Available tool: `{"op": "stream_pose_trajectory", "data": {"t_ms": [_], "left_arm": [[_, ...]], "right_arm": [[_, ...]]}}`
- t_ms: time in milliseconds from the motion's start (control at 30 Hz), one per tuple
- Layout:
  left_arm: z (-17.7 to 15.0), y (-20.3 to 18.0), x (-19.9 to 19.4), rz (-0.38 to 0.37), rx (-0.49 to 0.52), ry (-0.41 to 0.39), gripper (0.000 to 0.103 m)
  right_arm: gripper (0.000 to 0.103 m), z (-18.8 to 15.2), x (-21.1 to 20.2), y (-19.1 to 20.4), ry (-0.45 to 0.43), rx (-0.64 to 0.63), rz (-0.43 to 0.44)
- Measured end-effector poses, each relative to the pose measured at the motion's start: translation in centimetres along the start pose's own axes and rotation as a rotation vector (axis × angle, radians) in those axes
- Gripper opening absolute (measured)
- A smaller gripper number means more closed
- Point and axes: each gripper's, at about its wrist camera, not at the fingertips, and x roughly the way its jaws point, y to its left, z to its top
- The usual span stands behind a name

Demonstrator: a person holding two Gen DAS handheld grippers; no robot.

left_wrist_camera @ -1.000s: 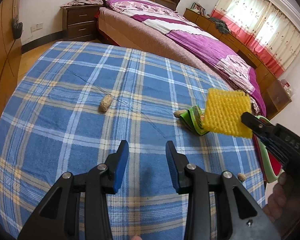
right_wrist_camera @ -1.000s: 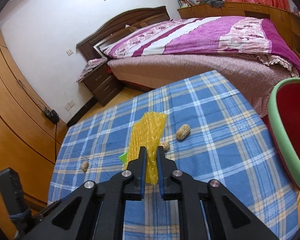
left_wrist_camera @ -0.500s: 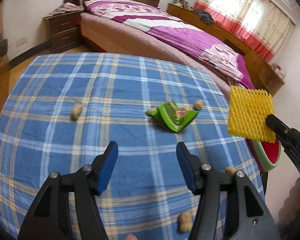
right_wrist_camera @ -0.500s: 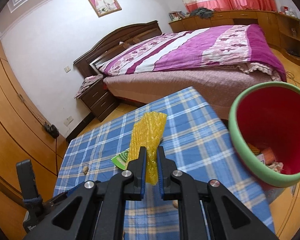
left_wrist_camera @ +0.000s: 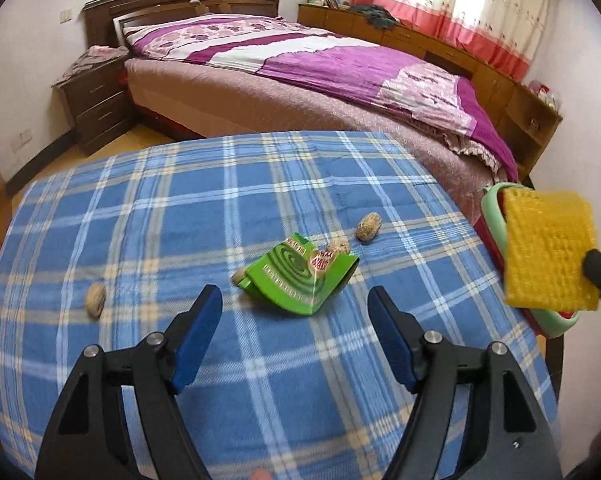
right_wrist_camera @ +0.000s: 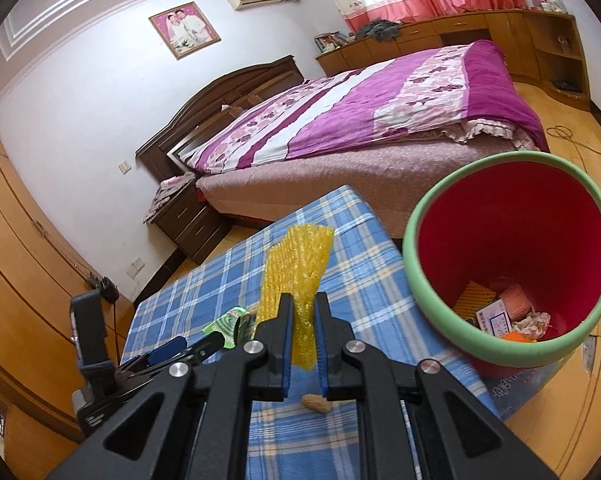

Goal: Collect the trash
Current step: 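Grasp the green mosquito-coil box with the left tool while the right tool holds the net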

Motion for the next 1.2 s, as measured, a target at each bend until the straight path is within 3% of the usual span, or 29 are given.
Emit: {"op": "stream_pose_trajectory", "data": {"t_ms": [533, 833, 1200], "left_arm": [[1.4, -1.2, 5.0, 0.049, 0.085, 0.072, 0.075], [1.1, -0.8, 3.6, 0.019, 0.036, 0.029, 0.047], [0.1, -1.9, 0.0, -0.045, 0.028, -0.007, 0.043]], "right_arm": [[0.012, 0.3, -0.4, -3.1, -0.011, 0.06, -0.014], [0.012, 0.3, -0.5, -3.4, -0.012, 0.068, -0.014], [0.012, -0.1, -1.6, -3.5, -0.038, 0.068, -0.003]]}}
